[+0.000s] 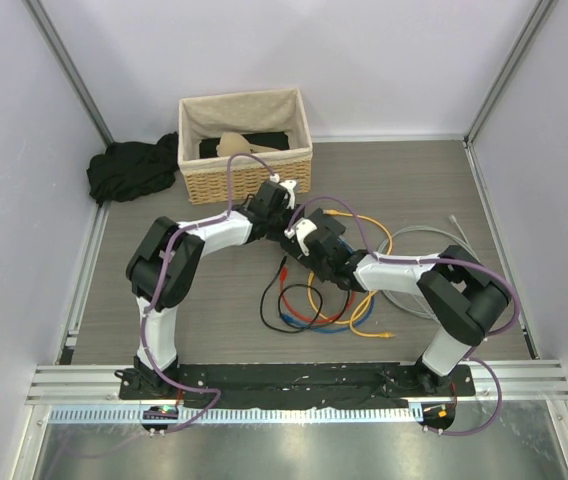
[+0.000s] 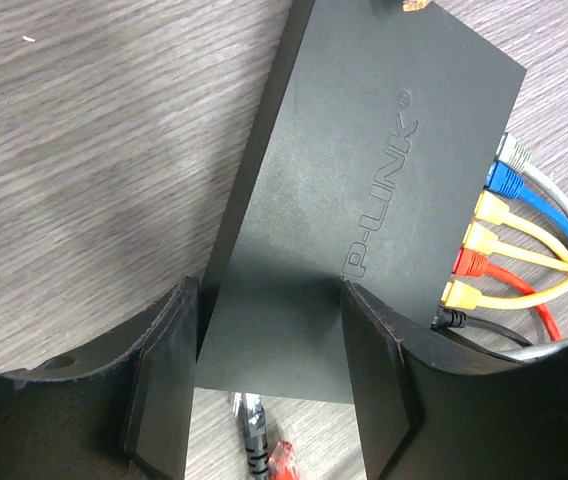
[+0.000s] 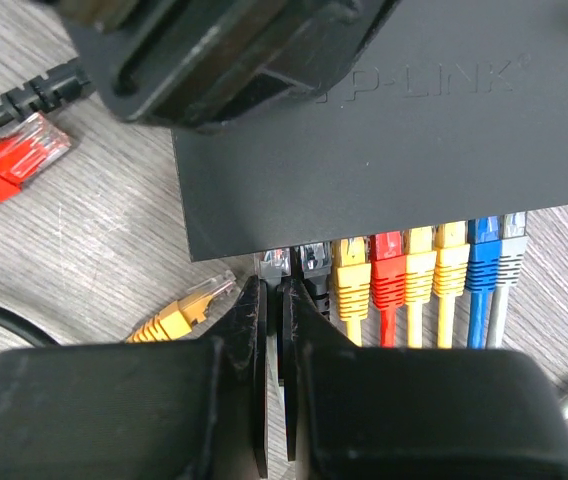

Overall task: Insert the plug into the switch port
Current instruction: Insert the connector into the switch port.

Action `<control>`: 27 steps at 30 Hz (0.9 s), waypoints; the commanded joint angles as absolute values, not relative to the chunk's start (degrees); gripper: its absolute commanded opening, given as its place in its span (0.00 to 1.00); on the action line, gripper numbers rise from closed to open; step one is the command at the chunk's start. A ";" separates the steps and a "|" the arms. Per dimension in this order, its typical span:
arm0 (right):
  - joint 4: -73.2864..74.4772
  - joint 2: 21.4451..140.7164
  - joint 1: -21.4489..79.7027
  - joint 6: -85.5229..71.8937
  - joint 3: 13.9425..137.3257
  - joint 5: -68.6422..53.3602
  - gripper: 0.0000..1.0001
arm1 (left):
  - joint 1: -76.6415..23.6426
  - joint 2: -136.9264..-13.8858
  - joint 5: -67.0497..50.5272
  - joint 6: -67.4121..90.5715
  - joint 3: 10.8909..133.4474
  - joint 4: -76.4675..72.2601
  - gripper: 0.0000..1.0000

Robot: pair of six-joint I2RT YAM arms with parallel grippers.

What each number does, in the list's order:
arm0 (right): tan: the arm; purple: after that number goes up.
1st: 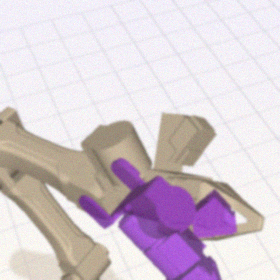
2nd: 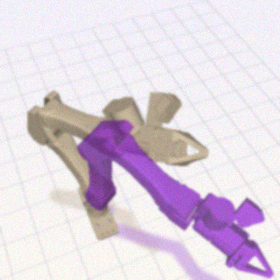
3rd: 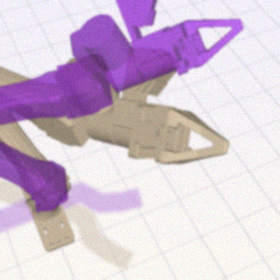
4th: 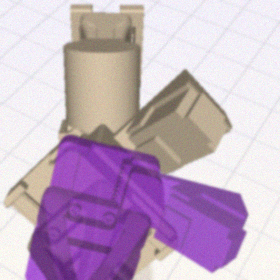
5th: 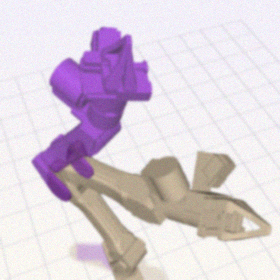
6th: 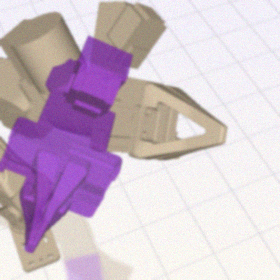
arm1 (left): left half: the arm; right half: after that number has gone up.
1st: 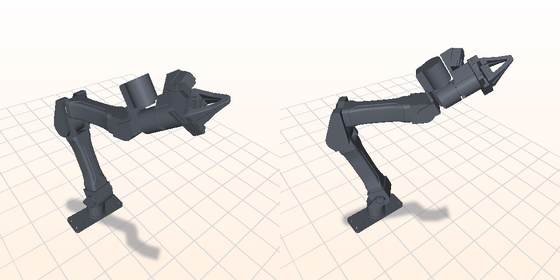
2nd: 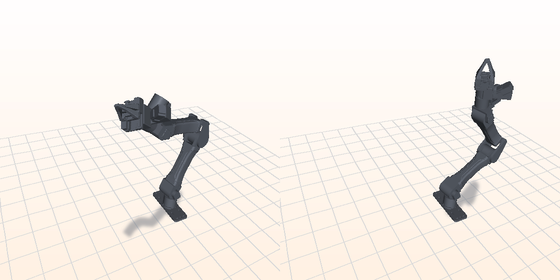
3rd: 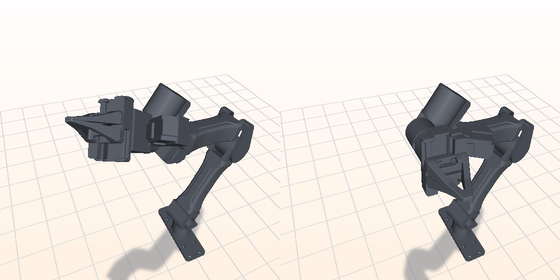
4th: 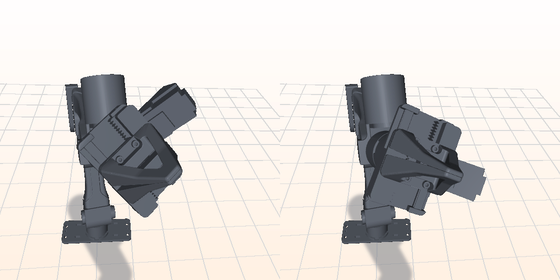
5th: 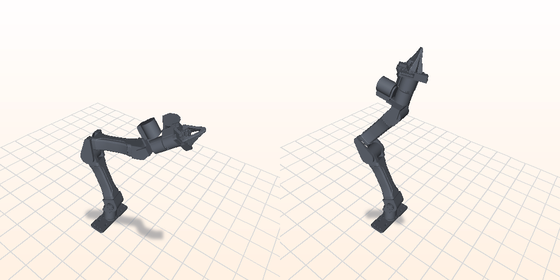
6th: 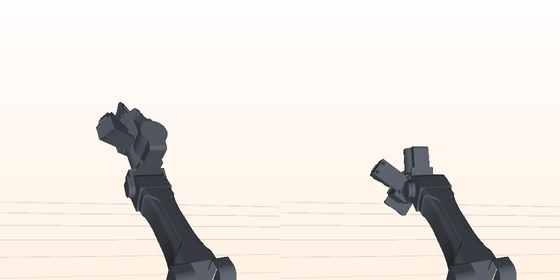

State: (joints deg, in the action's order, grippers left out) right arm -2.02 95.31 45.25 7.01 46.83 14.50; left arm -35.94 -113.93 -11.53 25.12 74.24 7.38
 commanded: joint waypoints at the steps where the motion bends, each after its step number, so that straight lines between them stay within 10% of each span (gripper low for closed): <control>1: -39.65 95.37 45.79 3.95 56.60 9.14 0.01 | -48.34 -111.10 -43.95 36.92 70.41 5.19 0.57; 16: -33.94 91.41 43.24 2.37 55.56 4.75 0.02 | -44.67 -110.38 -38.18 30.53 68.55 9.02 0.59; 27: -14.79 79.73 43.68 -4.47 39.66 2.46 0.45 | -35.78 -115.06 -19.79 19.51 81.12 25.40 0.86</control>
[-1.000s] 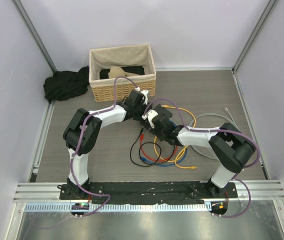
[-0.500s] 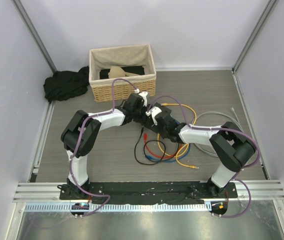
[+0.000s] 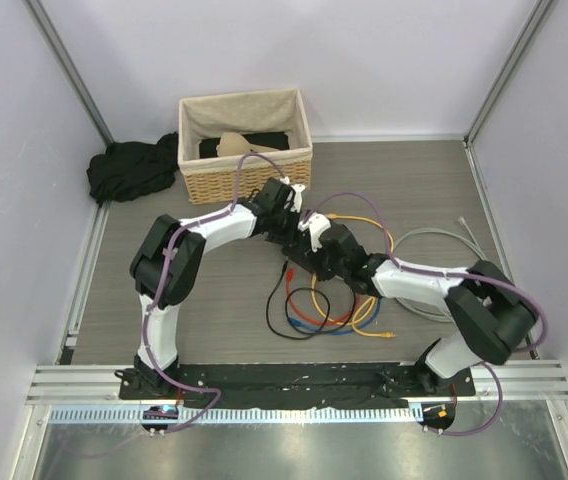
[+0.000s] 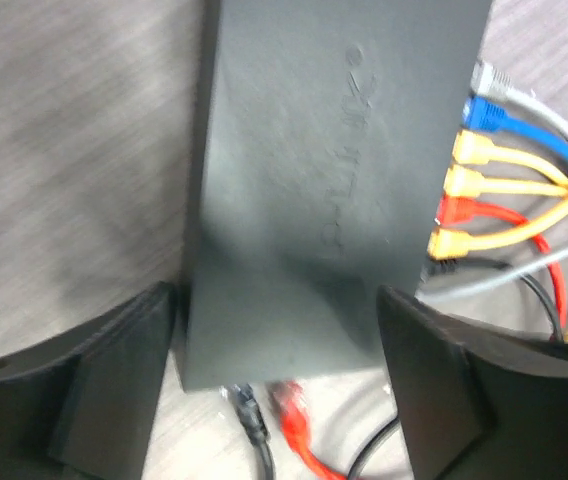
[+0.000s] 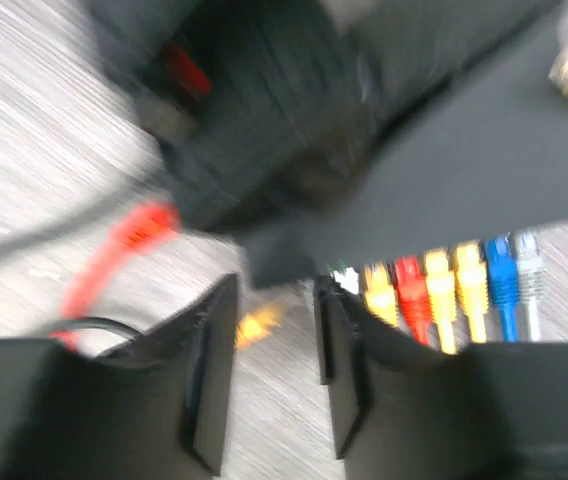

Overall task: Insert the plug into the switch port
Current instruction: Insert the connector into the switch port, then reset both arms

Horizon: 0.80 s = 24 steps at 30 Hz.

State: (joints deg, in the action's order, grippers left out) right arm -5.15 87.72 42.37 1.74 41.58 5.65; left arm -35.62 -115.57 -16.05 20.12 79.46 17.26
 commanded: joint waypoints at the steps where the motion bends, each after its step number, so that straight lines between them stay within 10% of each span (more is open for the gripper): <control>1: -13.81 77.11 43.68 -4.83 38.94 3.16 0.49 | -34.90 -114.18 -18.99 19.77 80.95 25.40 0.88; 15: 15.63 50.47 39.29 -16.70 45.70 31.95 0.98 | -31.46 -78.95 9.99 27.77 75.59 34.25 1.00; 24: 25.66 34.39 38.85 -13.54 52.47 46.66 1.00 | -31.46 -50.56 31.45 29.80 71.55 41.31 1.00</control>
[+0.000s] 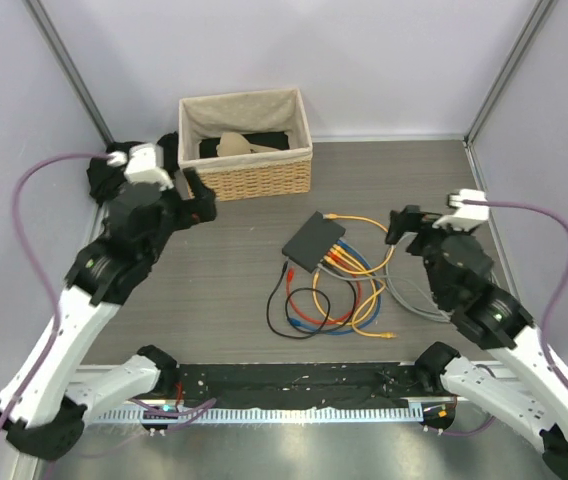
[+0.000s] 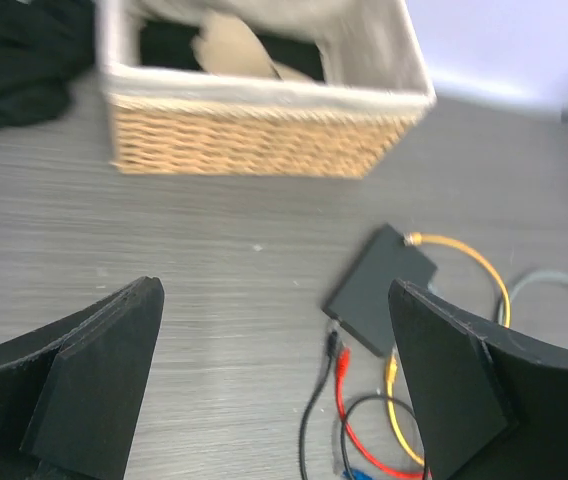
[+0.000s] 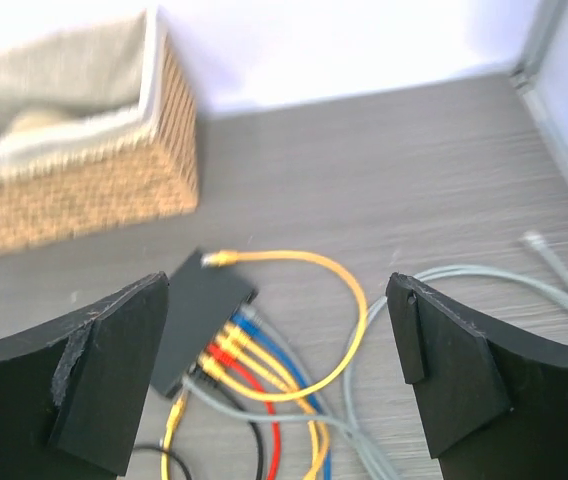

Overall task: Insert the plug into the switch port
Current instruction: Reset both arms

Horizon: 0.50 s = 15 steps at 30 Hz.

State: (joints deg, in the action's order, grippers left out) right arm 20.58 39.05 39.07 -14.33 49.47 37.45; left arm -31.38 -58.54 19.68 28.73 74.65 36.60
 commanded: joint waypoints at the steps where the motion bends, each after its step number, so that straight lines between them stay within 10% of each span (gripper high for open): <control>1: 25.84 33.50 38.85 -13.36 52.64 47.37 1.00 | -31.38 -48.54 32.77 29.71 70.85 41.13 1.00; 15: 26.02 26.81 38.76 -10.64 52.56 52.21 1.00 | -31.38 -26.99 42.01 24.17 66.27 37.09 1.00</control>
State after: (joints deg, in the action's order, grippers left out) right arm 26.15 27.81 38.87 -11.94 51.70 49.43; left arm -31.38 -27.55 39.40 25.65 67.26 38.89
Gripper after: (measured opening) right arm 0.996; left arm 0.996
